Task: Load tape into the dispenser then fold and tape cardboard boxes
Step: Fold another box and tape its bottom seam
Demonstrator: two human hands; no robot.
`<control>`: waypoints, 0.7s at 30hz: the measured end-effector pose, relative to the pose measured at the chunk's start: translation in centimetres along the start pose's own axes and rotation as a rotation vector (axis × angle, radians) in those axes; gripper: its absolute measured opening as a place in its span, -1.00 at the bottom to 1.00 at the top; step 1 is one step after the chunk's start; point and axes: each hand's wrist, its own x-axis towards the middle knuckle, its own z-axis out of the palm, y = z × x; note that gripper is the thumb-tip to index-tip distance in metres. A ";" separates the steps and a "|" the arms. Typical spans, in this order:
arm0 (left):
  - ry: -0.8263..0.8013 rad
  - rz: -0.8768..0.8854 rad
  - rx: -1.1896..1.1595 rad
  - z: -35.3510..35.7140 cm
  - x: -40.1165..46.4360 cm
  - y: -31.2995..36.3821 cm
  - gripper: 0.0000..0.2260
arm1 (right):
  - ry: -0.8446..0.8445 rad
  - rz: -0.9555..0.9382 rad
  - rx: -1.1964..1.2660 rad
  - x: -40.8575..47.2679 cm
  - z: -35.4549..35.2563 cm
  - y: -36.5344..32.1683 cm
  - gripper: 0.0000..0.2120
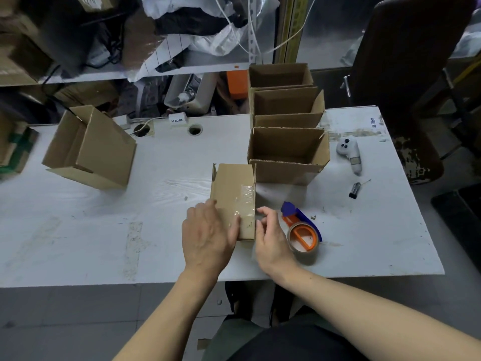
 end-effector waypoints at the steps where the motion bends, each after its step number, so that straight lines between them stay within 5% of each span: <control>1: -0.032 -0.060 -0.011 0.0 0.1 -0.1 -0.45 | -0.036 0.034 -0.009 0.3 -0.1 0.4 -0.65; 4: -0.172 -0.177 -0.113 -0.2 -0.2 -0.1 -0.30 | -0.160 0.188 -0.125 1.0 -0.9 2.1 -0.53; 9: -0.335 -0.366 -0.339 -0.6 -0.1 0.7 -0.19 | -0.082 0.151 0.010 0.3 -3.1 1.9 -0.82; 12: -0.350 -0.443 -0.363 -0.6 0.4 1.7 -0.16 | -0.264 0.084 0.076 0.5 -3.8 0.4 -0.45; 17: -0.339 -0.426 -0.413 -0.6 0.3 2.1 -0.43 | -0.534 0.073 -0.258 3.0 -4.1 -0.9 -0.28; 21: -0.309 -0.401 -0.430 -0.6 0.4 2.0 -0.63 | -0.685 0.123 -0.253 4.1 -5.4 -1.7 -0.41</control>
